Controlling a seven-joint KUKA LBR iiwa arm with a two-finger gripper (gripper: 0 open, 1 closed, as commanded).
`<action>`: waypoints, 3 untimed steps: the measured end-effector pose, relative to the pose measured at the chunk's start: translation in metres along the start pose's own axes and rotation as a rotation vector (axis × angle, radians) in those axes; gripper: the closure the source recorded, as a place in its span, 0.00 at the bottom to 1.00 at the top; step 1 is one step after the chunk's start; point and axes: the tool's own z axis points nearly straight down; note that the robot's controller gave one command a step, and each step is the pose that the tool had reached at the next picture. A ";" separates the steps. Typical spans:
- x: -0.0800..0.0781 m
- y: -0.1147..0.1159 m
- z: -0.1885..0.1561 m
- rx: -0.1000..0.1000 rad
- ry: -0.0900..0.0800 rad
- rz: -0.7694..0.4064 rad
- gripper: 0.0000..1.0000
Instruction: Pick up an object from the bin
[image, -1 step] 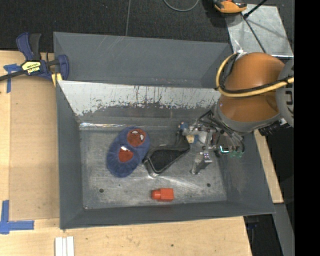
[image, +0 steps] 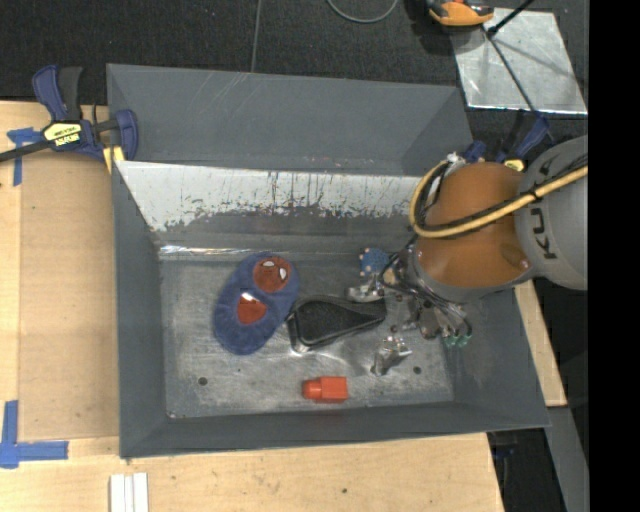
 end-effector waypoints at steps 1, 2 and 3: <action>-0.003 -0.015 0.021 0.005 -0.024 -0.195 0.00; -0.029 -0.042 0.040 -0.002 0.003 0.055 0.00; -0.033 -0.043 0.037 0.000 -0.011 0.056 1.00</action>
Offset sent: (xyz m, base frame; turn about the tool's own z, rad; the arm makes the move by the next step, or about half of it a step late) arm -0.0054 -0.0224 -0.0428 -0.2200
